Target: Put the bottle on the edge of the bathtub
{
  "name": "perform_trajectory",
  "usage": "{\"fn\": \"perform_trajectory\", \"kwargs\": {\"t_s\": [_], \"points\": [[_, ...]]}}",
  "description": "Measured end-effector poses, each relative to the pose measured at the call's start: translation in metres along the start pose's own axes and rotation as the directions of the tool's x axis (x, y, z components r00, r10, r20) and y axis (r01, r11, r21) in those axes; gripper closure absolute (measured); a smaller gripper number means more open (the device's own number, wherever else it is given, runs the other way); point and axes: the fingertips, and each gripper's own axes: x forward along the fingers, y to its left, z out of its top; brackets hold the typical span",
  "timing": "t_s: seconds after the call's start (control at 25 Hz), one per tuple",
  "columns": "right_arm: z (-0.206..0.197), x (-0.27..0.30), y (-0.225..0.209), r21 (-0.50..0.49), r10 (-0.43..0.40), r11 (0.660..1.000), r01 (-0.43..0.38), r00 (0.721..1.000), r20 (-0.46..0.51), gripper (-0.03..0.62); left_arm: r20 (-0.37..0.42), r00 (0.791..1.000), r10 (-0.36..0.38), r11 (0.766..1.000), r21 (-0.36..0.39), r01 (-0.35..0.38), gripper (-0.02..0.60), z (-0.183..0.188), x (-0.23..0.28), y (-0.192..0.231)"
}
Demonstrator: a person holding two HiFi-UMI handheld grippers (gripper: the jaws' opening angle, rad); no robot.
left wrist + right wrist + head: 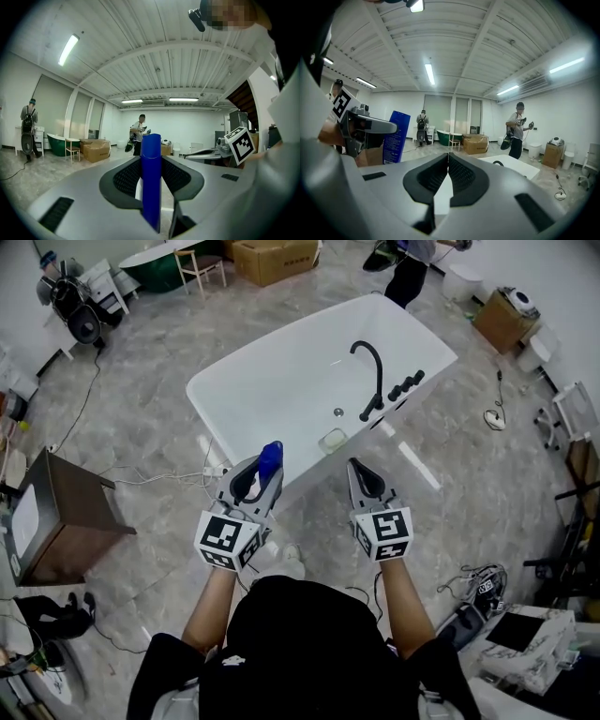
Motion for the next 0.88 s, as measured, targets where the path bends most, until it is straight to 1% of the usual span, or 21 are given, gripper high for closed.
{"fn": "perform_trajectory", "kwargs": {"t_s": [0.16,0.36,0.6,0.76,0.88], "points": [[-0.007,0.042,-0.012,0.009,-0.013,1.0,0.013,1.0,-0.019,0.572,-0.016,1.0,-0.002,1.0,0.006,0.002,0.431,-0.006,0.029,0.031],[-0.018,0.074,-0.027,0.033,-0.033,0.999,0.034,0.999,-0.04,0.571,-0.033,0.999,-0.016,1.0,0.008,0.016,0.431,-0.01,0.057,0.052],[-0.038,0.09,-0.051,0.07,-0.045,0.996,0.051,0.996,-0.077,0.571,-0.067,0.998,-0.022,1.0,-0.013,0.021,0.431,-0.029,0.092,0.058],[-0.051,0.101,-0.071,0.082,-0.035,0.996,0.043,0.994,-0.102,0.572,-0.086,0.996,-0.018,1.0,-0.015,0.017,0.431,-0.041,0.115,0.056],[-0.062,0.111,-0.085,0.095,-0.017,0.995,0.028,0.992,-0.122,0.572,-0.113,0.994,0.0,1.0,-0.03,-0.003,0.431,-0.057,0.129,0.054]]}}
